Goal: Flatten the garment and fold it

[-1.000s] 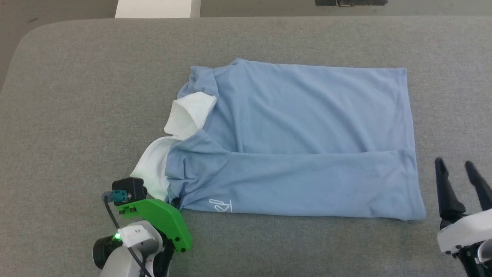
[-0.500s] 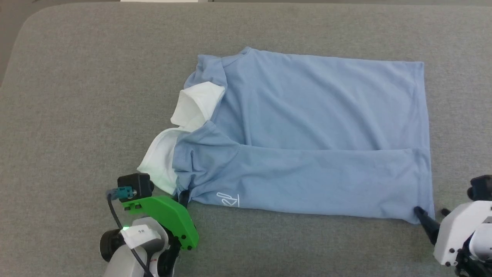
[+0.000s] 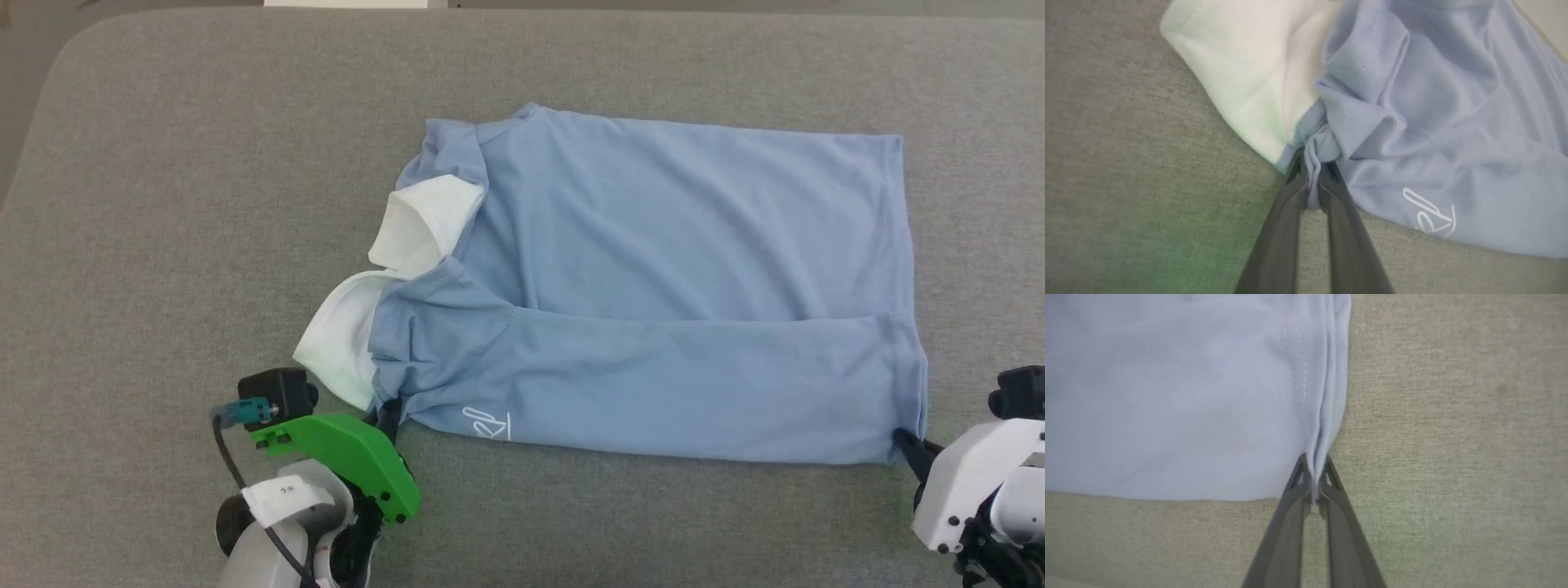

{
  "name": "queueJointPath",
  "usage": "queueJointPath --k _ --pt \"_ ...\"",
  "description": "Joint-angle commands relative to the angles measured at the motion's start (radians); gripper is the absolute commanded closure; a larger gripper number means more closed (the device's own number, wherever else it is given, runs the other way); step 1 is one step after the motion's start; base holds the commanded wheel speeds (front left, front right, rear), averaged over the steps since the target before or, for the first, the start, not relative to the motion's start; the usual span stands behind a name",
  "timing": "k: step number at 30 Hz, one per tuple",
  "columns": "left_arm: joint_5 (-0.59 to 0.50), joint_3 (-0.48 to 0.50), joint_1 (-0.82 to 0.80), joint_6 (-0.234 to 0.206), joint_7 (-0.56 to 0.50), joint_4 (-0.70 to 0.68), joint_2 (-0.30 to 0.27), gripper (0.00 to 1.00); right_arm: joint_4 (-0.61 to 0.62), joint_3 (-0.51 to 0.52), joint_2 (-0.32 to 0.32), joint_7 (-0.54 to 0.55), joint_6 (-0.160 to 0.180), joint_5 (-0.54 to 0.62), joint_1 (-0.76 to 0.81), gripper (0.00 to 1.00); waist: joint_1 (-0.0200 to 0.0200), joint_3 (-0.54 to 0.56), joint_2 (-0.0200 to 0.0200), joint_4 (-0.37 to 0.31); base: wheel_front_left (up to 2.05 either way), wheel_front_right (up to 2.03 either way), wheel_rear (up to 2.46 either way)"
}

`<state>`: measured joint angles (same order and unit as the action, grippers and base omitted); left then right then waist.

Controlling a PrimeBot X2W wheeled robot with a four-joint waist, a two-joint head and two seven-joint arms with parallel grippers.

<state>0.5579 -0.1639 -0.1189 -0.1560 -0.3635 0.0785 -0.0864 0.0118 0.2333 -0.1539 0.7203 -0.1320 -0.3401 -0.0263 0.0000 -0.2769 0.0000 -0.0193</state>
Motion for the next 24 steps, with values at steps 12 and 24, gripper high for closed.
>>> queueJointPath --k 12,24 --pt "0.045 0.022 0.173 -0.048 -0.042 -0.178 -0.010 1.00 0.133 0.087 0.037 0.018 0.001 -0.035 0.064 1.00 0.0000 0.063 0.0000 -0.012 0.00 0.00 0.00" --pt "0.092 0.003 0.277 -0.076 -0.102 -0.203 -0.003 1.00 0.178 0.105 0.080 0.066 0.001 -0.042 0.148 1.00 0.0000 0.046 0.0000 -0.013 0.00 0.00 0.00"
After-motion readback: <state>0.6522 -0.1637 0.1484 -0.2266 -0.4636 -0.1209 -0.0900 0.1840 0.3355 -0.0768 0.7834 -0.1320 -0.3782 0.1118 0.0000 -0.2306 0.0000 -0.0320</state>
